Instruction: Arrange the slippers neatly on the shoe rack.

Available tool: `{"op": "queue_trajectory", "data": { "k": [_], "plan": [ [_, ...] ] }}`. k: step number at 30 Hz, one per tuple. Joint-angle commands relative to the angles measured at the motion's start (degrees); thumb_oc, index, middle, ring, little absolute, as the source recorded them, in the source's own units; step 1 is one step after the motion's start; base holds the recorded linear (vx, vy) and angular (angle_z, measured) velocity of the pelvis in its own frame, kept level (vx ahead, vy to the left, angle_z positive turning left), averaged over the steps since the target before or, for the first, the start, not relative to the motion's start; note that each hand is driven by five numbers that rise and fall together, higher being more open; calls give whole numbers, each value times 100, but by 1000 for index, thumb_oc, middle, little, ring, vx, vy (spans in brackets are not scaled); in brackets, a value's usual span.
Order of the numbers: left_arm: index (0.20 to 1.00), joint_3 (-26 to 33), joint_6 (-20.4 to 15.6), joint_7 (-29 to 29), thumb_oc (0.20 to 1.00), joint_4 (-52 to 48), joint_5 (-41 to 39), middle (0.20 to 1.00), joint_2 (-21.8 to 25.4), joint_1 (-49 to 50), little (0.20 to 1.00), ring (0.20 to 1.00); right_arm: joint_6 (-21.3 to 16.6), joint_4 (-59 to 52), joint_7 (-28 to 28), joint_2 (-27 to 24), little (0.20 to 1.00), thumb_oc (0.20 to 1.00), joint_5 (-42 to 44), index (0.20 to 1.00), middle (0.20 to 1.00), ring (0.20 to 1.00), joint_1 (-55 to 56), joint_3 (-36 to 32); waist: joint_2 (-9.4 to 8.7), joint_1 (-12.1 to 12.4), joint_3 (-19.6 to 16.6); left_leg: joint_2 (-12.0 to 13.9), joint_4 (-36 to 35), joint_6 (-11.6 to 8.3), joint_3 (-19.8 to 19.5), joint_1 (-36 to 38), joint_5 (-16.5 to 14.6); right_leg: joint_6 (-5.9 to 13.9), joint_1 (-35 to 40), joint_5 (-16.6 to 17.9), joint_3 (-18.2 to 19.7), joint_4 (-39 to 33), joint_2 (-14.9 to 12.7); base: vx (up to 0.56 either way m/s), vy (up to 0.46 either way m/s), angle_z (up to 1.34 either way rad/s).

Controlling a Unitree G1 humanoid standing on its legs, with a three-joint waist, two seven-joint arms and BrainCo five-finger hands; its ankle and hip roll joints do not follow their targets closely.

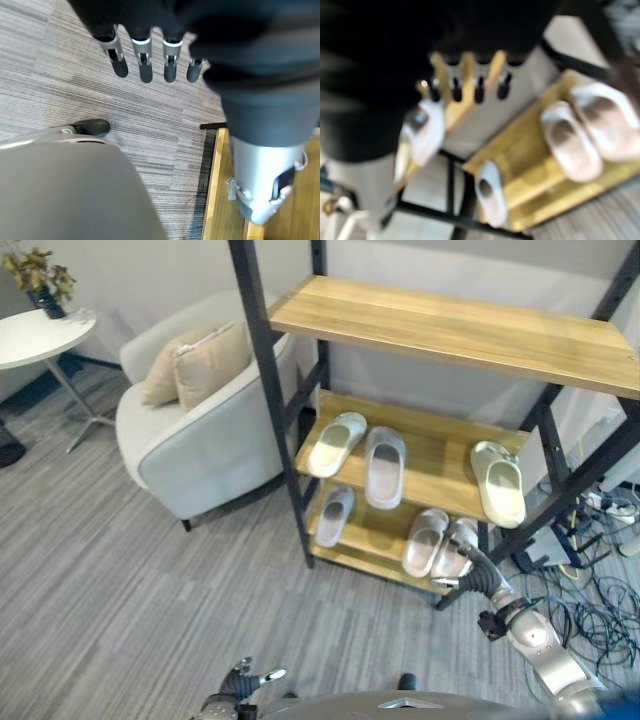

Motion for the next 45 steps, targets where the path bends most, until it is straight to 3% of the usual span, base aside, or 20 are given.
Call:
{"op": "queue_trajectory", "data": {
  "k": [1,7,9,14,18,24,35,45],
  "plan": [
    [1000,69,-134,40,1000,328,178,1000,-24,-264,1000,1000,-308,-141,-412,-30,1000,1000,-102,1000,1000,1000,-539,-194,-106,110,70,224,50,-20,-377,-594,461,464,484,-651,-24,577,-429,0,0,0],
    [1000,36,-132,68,1000,313,200,1000,-4,-233,1000,1000,-228,132,-761,3,1000,1000,-346,1000,1000,1000,-976,-200,-137,227,112,187,56,-8,-443,-645,450,478,514,-638,-93,542,-445,9,16,12],
    [1000,-15,-134,110,1000,263,231,1000,15,-215,1000,1000,-155,330,-1136,-14,1000,1000,-519,1000,1000,1000,-1257,-365,-147,322,154,165,86,9,-499,-723,435,490,506,-620,-133,531,-464,12,35,11],
    [1000,-100,-136,167,1000,245,254,1000,27,-216,1000,1000,-120,546,-1464,60,1000,1000,-387,1000,1000,1000,-1573,-572,-157,413,215,119,139,34,-565,-830,411,505,468,-580,-176,519,-494,2,31,14],
    [1000,-276,-147,201,1000,185,191,1000,37,-238,1000,1000,-36,1326,-1772,46,1000,1000,-154,1000,1000,1000,-2150,-639,-154,529,336,69,242,61,-639,-1072,406,527,356,-519,-214,509,-548,-27,35,3],
    [1000,-524,-181,246,1000,174,64,1000,83,-454,1000,1000,20,2357,-1736,12,1000,1000,536,1000,1000,1000,-3061,-384,-131,649,543,-26,380,85,-755,-1527,444,549,92,-417,-278,510,-611,-56,38,9],
    [1000,-881,-294,323,1000,-9,-70,1000,26,-738,1000,1000,-133,2662,-1993,-150,1000,1000,1140,1000,1000,1000,-3842,-542,-7,753,758,-267,592,127,-999,-2187,480,591,-228,-274,-473,534,-802,-17,51,14],
    [1000,-958,-384,512,1000,-52,2,1000,26,-724,1000,1000,-202,2913,-2682,-338,1000,1000,1128,1000,1000,1000,-4154,-992,101,870,781,-435,537,134,-1180,-2425,522,658,-330,-189,-705,505,-945,16,27,13]
  ]
}}
